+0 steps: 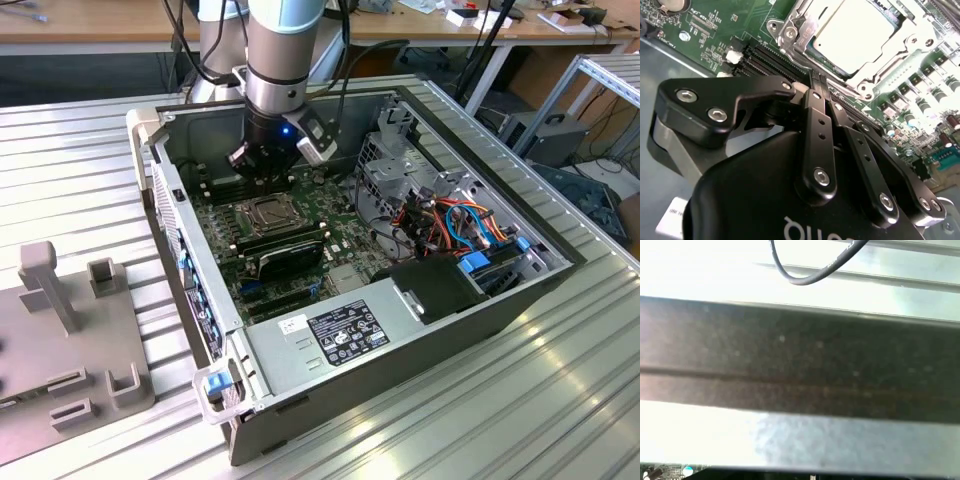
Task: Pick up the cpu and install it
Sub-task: 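Install the first cpu locking lever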
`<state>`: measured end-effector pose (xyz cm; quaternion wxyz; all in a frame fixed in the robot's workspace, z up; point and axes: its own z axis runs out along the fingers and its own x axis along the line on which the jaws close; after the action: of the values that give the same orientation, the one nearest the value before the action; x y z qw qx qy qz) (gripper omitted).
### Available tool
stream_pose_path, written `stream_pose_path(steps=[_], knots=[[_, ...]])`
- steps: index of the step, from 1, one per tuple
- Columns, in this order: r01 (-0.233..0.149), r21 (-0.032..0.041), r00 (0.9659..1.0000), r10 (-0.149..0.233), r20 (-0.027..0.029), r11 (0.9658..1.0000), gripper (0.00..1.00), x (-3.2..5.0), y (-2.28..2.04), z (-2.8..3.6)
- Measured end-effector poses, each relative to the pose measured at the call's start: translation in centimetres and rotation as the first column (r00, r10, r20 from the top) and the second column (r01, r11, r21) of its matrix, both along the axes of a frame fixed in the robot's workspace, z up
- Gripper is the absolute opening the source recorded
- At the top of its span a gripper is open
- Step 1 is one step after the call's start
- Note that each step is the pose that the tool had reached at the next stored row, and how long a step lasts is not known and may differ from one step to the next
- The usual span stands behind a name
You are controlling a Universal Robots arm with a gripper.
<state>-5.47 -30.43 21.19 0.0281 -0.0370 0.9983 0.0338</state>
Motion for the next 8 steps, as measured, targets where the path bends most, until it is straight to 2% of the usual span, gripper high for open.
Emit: stream_pose_path(steps=[7,8], knots=[[0.0,-0.0001,1.0,0.0,-0.0001,1.0,0.11,0.0,0.0,1.42],[0.0,0.0,1.0,0.0,-0.0001,1.0,0.11,0.0,0.0,2.09]])
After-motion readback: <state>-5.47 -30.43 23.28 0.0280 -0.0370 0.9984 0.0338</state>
